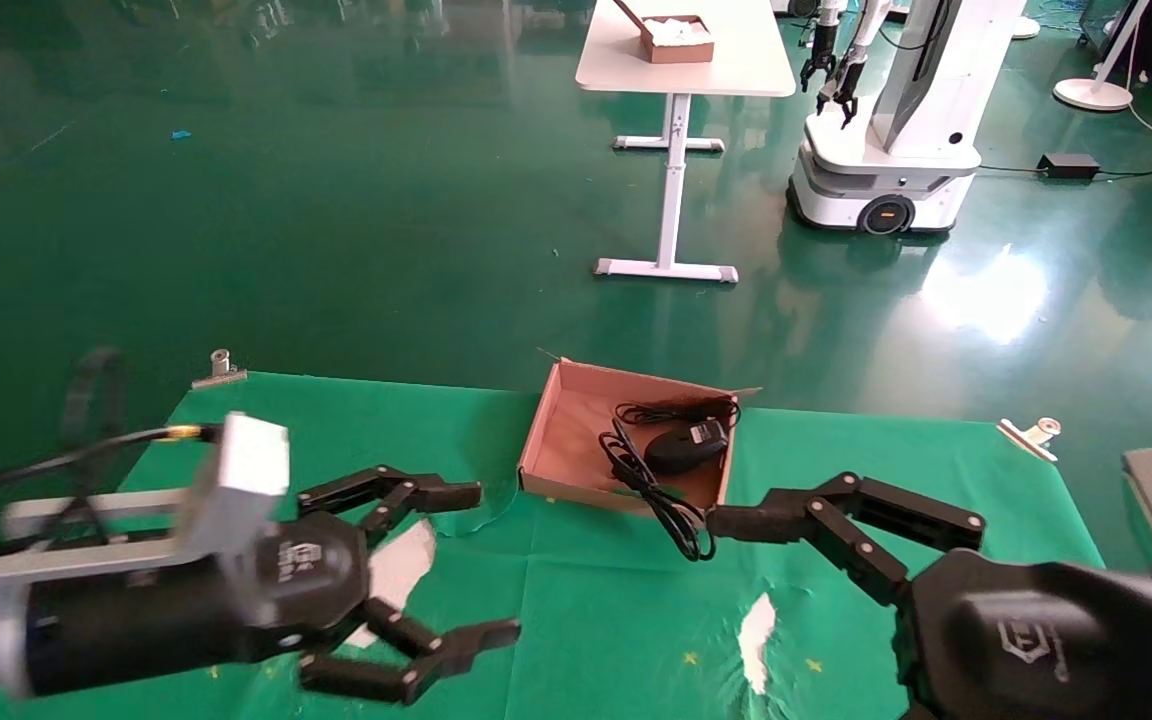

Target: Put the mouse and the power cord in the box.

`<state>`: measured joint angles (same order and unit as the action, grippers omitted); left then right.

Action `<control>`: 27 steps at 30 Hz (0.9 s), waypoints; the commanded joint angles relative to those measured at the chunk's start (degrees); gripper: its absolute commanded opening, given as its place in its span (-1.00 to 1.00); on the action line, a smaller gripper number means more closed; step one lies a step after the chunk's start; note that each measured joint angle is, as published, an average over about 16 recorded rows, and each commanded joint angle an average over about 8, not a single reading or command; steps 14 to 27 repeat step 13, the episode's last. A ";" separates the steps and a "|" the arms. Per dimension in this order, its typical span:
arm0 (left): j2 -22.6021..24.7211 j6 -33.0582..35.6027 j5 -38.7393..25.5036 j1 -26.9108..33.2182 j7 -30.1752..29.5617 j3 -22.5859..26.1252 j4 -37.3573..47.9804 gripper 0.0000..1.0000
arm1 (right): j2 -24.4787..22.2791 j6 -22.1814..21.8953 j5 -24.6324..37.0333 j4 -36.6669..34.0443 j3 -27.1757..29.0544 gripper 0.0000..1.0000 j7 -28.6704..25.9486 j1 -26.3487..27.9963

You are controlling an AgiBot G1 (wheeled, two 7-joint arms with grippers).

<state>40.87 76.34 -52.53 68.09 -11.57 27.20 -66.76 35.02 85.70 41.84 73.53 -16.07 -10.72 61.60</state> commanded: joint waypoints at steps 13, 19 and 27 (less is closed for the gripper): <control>-6.34 10.15 11.62 -7.06 0.87 -12.18 -7.41 1.00 | -0.15 0.08 -0.31 0.13 0.04 1.00 0.02 -0.14; -6.34 10.15 11.62 -7.06 0.87 -12.18 -7.41 1.00 | -0.15 0.08 -0.31 0.13 0.04 1.00 0.02 -0.14; -6.34 10.15 11.62 -7.06 0.87 -12.18 -7.41 1.00 | -0.15 0.08 -0.31 0.13 0.04 1.00 0.02 -0.14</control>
